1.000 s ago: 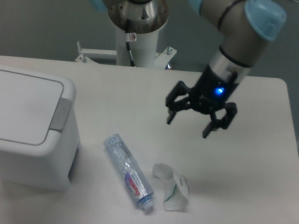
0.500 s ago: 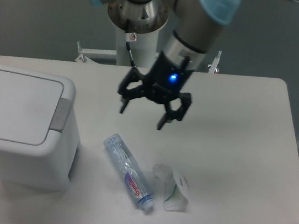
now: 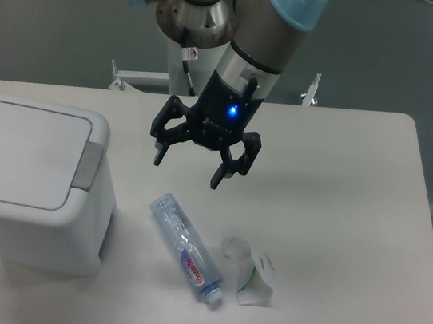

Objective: Open the trash can
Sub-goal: 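Swing the gripper over the table toward the trash can lid, then lower the gripper finger onto the lid's edge beside the can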

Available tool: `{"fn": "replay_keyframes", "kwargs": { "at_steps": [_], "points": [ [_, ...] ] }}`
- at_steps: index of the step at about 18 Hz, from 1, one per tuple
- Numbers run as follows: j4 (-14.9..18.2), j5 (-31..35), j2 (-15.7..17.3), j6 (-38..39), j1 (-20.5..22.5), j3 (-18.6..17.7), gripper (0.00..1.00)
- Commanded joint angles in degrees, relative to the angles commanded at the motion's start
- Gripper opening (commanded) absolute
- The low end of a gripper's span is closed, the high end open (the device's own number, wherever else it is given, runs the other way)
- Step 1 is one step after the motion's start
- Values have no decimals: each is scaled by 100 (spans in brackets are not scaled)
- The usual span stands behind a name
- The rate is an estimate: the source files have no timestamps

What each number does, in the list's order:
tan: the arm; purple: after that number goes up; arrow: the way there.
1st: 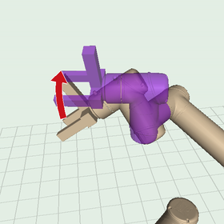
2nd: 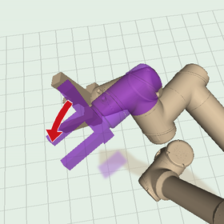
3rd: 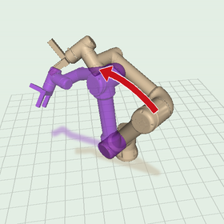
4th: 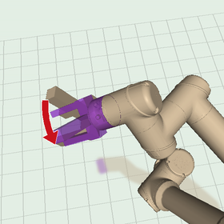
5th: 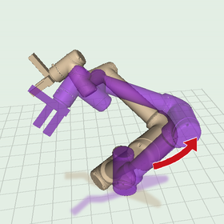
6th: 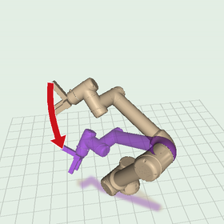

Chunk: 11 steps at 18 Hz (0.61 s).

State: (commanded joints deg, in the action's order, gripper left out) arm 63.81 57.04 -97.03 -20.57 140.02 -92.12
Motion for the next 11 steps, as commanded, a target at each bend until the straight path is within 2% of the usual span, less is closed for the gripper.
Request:
{"fn": "replay_keyframes", "kwargs": {
  "at_steps": [2,6,11],
  "points": [
    [-114,0,-87,141,-246,89,100],
    [-544,0,-228,492,-440,220,100],
    [-580,9,-272,906,-564,291,100]
  ]
}}
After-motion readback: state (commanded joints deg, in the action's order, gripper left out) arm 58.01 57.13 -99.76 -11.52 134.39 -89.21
